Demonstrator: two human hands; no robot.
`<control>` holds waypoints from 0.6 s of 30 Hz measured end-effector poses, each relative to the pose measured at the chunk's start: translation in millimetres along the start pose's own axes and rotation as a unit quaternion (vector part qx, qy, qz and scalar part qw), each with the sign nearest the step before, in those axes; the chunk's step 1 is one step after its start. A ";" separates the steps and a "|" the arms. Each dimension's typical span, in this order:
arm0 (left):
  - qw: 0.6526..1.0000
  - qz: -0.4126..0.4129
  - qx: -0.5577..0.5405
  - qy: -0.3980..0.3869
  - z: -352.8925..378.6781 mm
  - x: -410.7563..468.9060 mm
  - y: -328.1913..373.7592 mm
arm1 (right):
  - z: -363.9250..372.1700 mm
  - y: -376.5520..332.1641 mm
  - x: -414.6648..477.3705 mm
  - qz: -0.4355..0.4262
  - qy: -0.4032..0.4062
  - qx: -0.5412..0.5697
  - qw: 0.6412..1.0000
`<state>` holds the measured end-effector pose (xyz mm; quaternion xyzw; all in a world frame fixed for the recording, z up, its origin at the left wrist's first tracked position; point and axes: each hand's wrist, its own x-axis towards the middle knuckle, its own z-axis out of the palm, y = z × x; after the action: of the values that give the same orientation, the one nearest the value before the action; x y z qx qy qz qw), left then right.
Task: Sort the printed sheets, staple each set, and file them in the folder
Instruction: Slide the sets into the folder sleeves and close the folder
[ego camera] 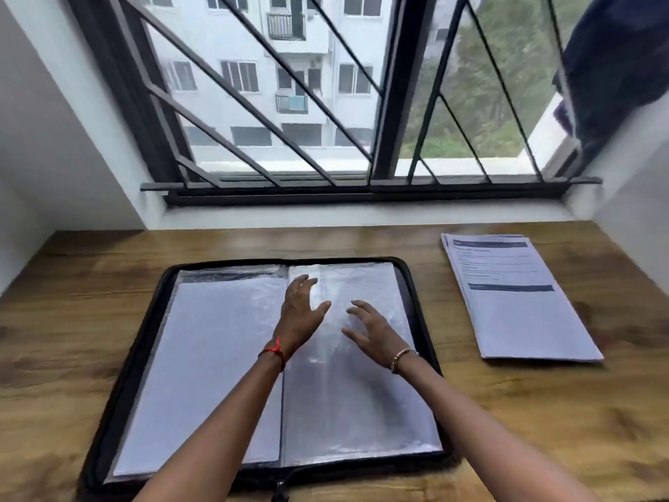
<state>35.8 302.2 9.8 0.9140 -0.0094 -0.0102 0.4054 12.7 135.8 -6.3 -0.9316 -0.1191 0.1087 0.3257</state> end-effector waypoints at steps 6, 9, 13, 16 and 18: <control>0.995 0.058 -0.039 -0.070 67.0 13.3 76.1 | -77.0 79.0 -35.1 0.081 0.096 -0.013 0.992; 0.991 0.073 -0.048 -0.101 99.1 17.4 113.3 | -112.6 120.2 -52.9 0.121 0.134 -0.012 0.983; 0.988 0.063 -0.037 -0.133 128.0 22.8 139.2 | -139.3 159.1 -67.4 0.163 0.162 -0.013 0.973; 0.987 0.052 -0.023 -0.151 157.1 26.6 162.8 | -162.7 198.4 -77.3 0.191 0.174 -0.014 0.966; 0.986 0.044 -0.020 -0.160 170.9 29.0 170.6 | -170.8 218.2 -80.2 0.202 0.168 -0.024 0.964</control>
<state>58.8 60.4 21.3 0.8912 -0.1136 -0.1385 0.4167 17.5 -152.6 -3.7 -0.9486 0.1259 0.0109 0.2902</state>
